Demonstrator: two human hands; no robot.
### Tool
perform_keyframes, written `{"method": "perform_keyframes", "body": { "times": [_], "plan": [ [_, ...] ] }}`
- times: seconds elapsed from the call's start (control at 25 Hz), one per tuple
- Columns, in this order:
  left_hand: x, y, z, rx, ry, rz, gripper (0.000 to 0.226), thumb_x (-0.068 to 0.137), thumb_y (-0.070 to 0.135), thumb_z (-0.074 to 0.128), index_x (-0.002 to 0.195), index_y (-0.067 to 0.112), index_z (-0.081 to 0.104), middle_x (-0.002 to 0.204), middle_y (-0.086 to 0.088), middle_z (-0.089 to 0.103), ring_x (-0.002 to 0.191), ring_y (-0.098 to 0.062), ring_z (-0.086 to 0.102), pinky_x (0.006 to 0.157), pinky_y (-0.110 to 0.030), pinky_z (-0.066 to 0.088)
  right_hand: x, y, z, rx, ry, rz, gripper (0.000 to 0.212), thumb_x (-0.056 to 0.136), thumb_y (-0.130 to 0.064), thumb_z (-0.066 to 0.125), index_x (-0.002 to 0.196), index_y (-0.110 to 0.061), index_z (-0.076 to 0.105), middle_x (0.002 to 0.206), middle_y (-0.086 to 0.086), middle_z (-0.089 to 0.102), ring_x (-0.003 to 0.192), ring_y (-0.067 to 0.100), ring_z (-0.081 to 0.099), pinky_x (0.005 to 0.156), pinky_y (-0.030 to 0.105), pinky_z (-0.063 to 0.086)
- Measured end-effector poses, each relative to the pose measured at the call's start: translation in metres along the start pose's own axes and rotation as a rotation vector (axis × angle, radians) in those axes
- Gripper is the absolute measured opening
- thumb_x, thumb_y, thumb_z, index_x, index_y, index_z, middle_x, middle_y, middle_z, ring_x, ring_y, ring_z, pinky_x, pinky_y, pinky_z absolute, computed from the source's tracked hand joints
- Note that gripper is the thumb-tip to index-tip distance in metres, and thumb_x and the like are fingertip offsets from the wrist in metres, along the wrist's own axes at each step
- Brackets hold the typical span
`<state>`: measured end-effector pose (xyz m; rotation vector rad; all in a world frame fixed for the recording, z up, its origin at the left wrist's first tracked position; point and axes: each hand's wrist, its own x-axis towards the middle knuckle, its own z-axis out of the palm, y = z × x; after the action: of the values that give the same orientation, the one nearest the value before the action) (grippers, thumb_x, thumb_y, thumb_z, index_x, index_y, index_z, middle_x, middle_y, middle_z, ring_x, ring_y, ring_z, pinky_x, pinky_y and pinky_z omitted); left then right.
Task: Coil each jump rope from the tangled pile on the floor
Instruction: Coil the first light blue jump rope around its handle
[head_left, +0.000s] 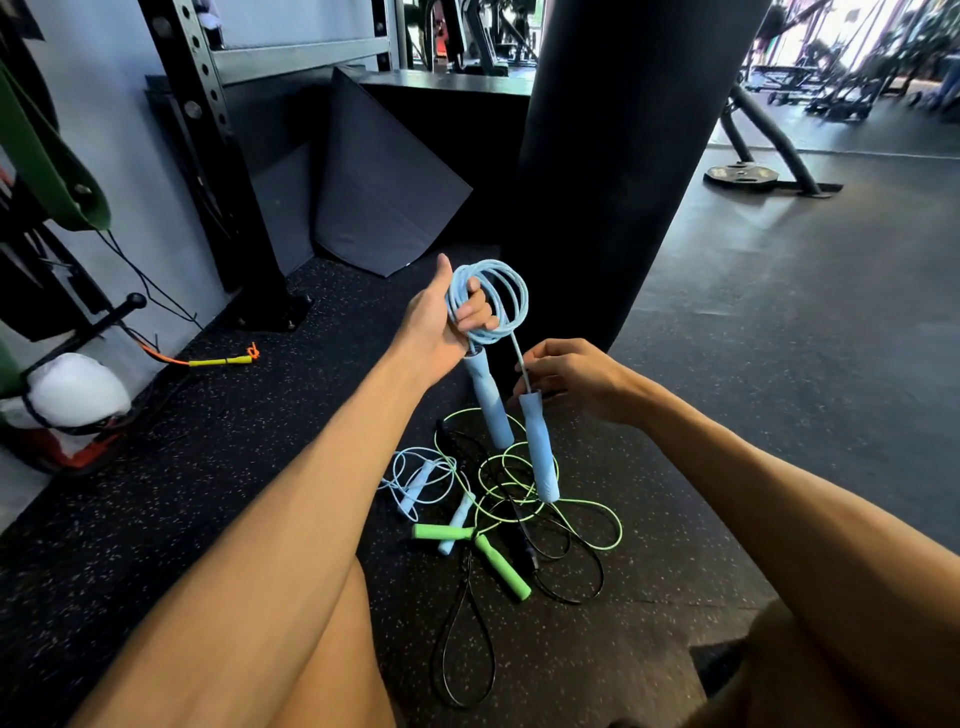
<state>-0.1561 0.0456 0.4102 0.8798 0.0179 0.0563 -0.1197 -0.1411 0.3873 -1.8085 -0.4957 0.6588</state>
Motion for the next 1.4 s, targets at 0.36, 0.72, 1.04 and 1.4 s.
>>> {"method": "perform_keyframes", "body": {
  "times": [0.36, 0.72, 1.04, 1.4],
  "plan": [
    [-0.001, -0.009, 0.006, 0.727, 0.225, 0.351, 0.045, 0.106, 0.037, 0.032, 0.079, 0.007, 0.051, 0.050, -0.004, 0.045, 0.042, -0.012, 0.042, 0.048, -0.027, 0.036, -0.002, -0.017, 0.019, 0.459, -0.075, 0.104, 0.054, 0.105, -0.042, 0.035, 0.132, 0.003, 0.043, 0.115, 0.034, 0.063, 0.101, 0.047, 0.065, 0.094, 0.059, 0.051],
    [-0.014, -0.021, 0.007, 1.450, 0.054, 0.433, 0.038, 0.103, 0.035, 0.042, 0.066, 0.027, 0.042, 0.057, 0.008, 0.047, 0.051, -0.003, 0.045, 0.057, -0.031, 0.033, 0.003, -0.027, 0.016, 0.479, -0.060, 0.113, 0.095, 0.085, -0.081, 0.030, 0.127, 0.001, 0.051, 0.106, 0.030, 0.058, 0.086, 0.042, 0.065, 0.086, 0.059, 0.054],
    [-0.030, -0.019, 0.003, 1.638, -0.098, 0.427, 0.042, 0.100, 0.033, 0.046, 0.060, 0.023, 0.036, 0.054, 0.005, 0.044, 0.048, -0.009, 0.039, 0.048, -0.026, 0.028, -0.003, -0.026, 0.019, 0.248, 0.029, 0.103, 0.059, 0.094, -0.047, 0.049, 0.115, 0.006, 0.061, 0.100, 0.028, 0.059, 0.088, 0.040, 0.057, 0.080, 0.050, 0.048],
    [-0.036, -0.019, -0.011, 1.724, -0.095, 0.493, 0.038, 0.099, 0.037, 0.044, 0.066, 0.018, 0.042, 0.059, 0.001, 0.048, 0.054, -0.018, 0.045, 0.055, -0.038, 0.039, -0.002, -0.030, 0.033, 0.316, -0.012, 0.120, 0.049, 0.103, -0.039, 0.036, 0.094, 0.001, 0.063, 0.081, 0.019, 0.065, 0.069, 0.030, 0.065, 0.067, 0.042, 0.058]
  ]
}}
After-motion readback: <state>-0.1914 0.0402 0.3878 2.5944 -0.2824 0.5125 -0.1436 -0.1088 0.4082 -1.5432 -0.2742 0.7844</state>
